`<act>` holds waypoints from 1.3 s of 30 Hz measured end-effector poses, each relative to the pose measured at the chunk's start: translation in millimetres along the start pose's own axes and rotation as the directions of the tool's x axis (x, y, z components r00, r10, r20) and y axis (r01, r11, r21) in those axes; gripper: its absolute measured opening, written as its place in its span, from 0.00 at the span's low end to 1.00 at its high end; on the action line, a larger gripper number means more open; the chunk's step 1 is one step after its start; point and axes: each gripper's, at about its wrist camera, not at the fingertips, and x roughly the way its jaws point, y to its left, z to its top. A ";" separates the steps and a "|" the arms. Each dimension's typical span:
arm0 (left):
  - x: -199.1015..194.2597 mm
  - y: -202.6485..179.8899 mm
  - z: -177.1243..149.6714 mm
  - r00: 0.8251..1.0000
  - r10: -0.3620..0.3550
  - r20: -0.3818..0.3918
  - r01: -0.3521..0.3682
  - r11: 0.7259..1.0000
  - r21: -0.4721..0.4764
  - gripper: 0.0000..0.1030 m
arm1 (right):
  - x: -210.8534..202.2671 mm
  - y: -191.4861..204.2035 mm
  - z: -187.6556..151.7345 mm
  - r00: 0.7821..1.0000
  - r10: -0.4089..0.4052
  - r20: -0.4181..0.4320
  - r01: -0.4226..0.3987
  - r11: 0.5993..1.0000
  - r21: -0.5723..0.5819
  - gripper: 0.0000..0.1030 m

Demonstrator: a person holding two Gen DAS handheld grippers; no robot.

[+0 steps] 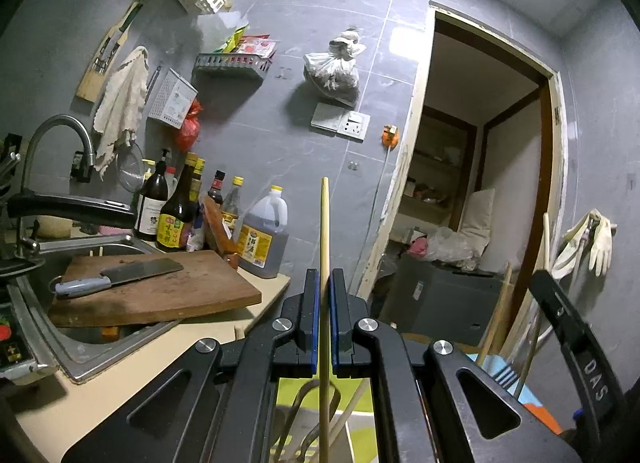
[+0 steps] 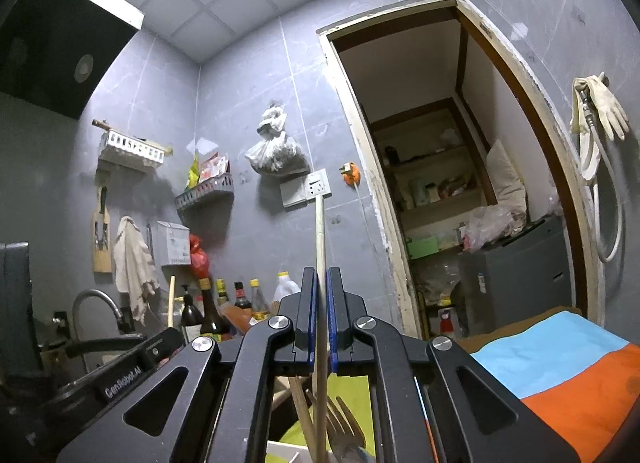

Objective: Organize utensils
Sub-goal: 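Open the right tool to drop its chopstick while the left tool releases its chopstick into the basket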

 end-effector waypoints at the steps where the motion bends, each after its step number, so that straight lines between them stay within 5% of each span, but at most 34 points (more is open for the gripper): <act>1: 0.0 -0.6 -2.4 1.000 -0.001 -0.007 0.001 1.000 0.001 0.03 | -0.4 0.1 -0.7 1.000 -0.003 0.000 0.003 1.000 -0.003 0.03; 13: -8.3 -7.6 -13.1 0.996 -0.028 -0.084 0.031 0.999 0.034 0.06 | -5.0 -1.4 -7.0 0.997 0.005 -0.079 -0.007 1.000 -0.029 0.05; 19: -14.8 -8.9 -11.9 0.993 -0.051 -0.103 0.054 0.998 0.021 0.27 | -9.2 -3.0 -4.4 0.996 0.009 -0.094 -0.011 1.000 -0.023 0.08; 31: -26.1 -20.9 0.0 0.991 -0.047 -0.127 0.053 0.998 0.045 0.33 | -21.0 -13.0 6.8 0.994 0.011 -0.107 -0.010 1.000 0.006 0.24; 39: -32.4 -25.0 0.1 0.989 -0.045 -0.142 0.052 0.998 0.047 0.48 | -31.8 -24.6 15.4 0.992 -0.004 -0.126 0.006 1.000 0.017 0.44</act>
